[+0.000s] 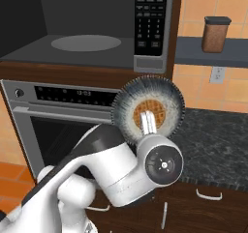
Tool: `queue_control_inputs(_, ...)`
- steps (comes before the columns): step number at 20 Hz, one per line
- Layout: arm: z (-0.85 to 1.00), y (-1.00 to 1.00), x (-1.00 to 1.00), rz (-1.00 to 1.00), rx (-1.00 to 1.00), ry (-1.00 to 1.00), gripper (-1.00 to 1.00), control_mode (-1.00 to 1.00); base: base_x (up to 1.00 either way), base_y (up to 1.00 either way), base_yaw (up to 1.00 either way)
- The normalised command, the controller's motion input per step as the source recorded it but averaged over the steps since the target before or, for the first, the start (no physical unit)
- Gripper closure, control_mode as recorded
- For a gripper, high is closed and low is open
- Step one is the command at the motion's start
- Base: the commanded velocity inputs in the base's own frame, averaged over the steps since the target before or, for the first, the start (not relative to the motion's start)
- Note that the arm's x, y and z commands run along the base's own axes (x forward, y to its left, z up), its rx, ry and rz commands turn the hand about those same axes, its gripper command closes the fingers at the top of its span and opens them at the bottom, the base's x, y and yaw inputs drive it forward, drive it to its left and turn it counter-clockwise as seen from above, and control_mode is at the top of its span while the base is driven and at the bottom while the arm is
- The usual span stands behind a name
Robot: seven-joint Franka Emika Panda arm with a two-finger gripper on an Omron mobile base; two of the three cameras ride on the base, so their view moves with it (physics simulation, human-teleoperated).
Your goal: Open the microwave, place the bowl with waffle inside the microwave, then close the microwave door and turn it on.
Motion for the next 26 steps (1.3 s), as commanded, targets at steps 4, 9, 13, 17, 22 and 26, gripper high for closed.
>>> queue_control_inputs(4,0.86,0.92,-0.11,0.25,0.00,-0.01,1.00,-1.00,0.00,0.00,0.00)
queue_control_inputs(9,0.71,0.88,0.11,0.31,0.00,-0.05,1.00,-1.00,0.00,0.00,0.00)
queue_control_inputs(13,0.69,0.66,0.03,0.30,0.00,-0.03,1.00,-1.00,0.00,0.00,0.00)
queue_control_inputs(17,0.52,0.57,0.10,0.09,-0.01,-0.01,1.00,-1.00,0.00,0.00,0.00)
queue_control_inputs(22,0.23,0.65,0.47,0.00,0.00,0.00,1.00,-1.00,0.00,0.00,0.00)
queue_control_inputs(26,0.25,0.62,0.22,0.00,0.00,-0.13,1.00,-1.00,0.00,0.00,0.00)
